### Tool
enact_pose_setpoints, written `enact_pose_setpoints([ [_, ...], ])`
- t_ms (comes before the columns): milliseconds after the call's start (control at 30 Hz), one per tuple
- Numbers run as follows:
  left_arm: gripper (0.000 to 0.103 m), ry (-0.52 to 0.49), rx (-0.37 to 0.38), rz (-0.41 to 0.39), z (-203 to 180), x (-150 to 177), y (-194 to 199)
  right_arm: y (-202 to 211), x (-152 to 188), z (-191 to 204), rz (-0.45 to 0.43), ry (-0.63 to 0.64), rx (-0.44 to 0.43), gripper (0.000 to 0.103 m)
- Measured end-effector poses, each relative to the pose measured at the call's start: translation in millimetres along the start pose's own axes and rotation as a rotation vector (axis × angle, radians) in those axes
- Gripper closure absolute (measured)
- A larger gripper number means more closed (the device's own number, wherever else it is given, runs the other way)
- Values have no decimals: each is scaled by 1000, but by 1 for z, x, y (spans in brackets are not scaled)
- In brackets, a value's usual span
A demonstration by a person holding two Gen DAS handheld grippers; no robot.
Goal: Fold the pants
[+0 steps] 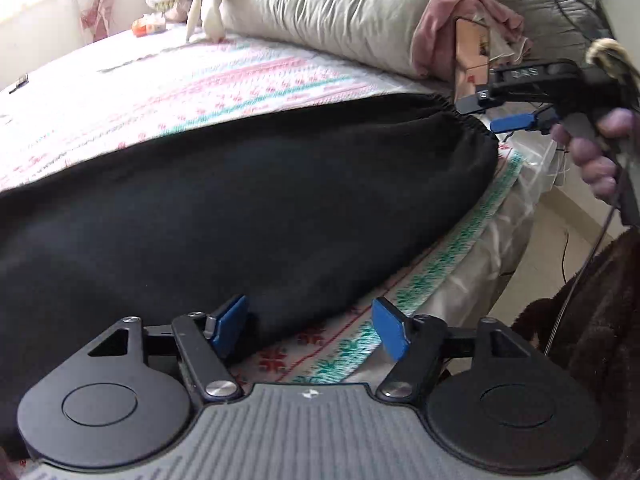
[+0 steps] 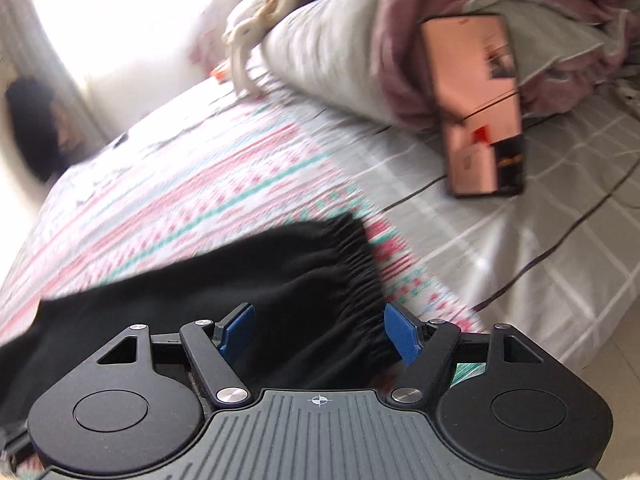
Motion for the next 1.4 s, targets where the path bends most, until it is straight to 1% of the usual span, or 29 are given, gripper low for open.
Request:
enact_pose_setpoints([
  [33,18,-18,10,-5,-4,1,3,3,-4,-6,-20,-8,17,30],
  [100,17,-19,27,-13,-6,2,8,5,-7,-14,-23,-47,7,30],
  [167,14,11,37,-16,-4,0,11,1,-5,-22,5,-102,-27,30],
  [233,10,58,55,-15,-3,2,14,-5,-3,-27,28,-133,-31,30],
  [367,9,113,86,2,-1,-1,12,-9,3,-34,58,-141,25,30],
  [467,9,126,80,5,4,-3,12,-15,7,-35,79,-169,13,30],
  [600,9,141,75,-3,11,-5,15,-25,10,-29,104,-157,17,31],
  [667,8,155,75,-12,13,-6,16,-30,9,-25,101,-131,34,31],
  [733,7,166,76,-23,16,-8,16,-34,9,-21,102,-94,61,34],
  [767,7,171,76,-30,18,-9,16,-36,10,-18,107,-65,76,41],
  [800,6,175,71,-37,20,-10,16,-38,11,-14,117,-24,97,50],
  [833,5,178,62,-47,22,-11,15,-40,12,-10,126,29,137,54],
  [867,5,179,52,-58,25,-12,14,-41,13,-6,132,72,158,58],
  [900,5,182,40,-66,28,-13,13,-41,15,-2,133,103,163,64],
  [933,5,189,29,-71,31,-14,12,-41,15,1,133,112,158,67],
  [1000,5,219,24,-77,39,-17,11,-39,15,1,130,109,154,69],
  [1067,5,266,28,-84,49,-18,10,-36,12,-1,121,77,141,71],
  [1167,4,331,32,-93,64,-18,8,-25,5,7,84,80,126,72],
  [1300,3,394,-14,-97,84,-17,3,-9,-7,35,5,139,103,73],
  [1400,3,447,-24,-89,95,-17,1,-4,-13,69,-50,226,82,73],
])
Point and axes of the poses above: each gripper's, at about its wrist camera, not at the fingertips, and y roughly against the way its jaws point, z to its left, x to its underside, the point moved 7 cm from there along -y, roughly the way its jaws point, and after that the axes turned 9 degrees about -x, right-handed, at the moved point
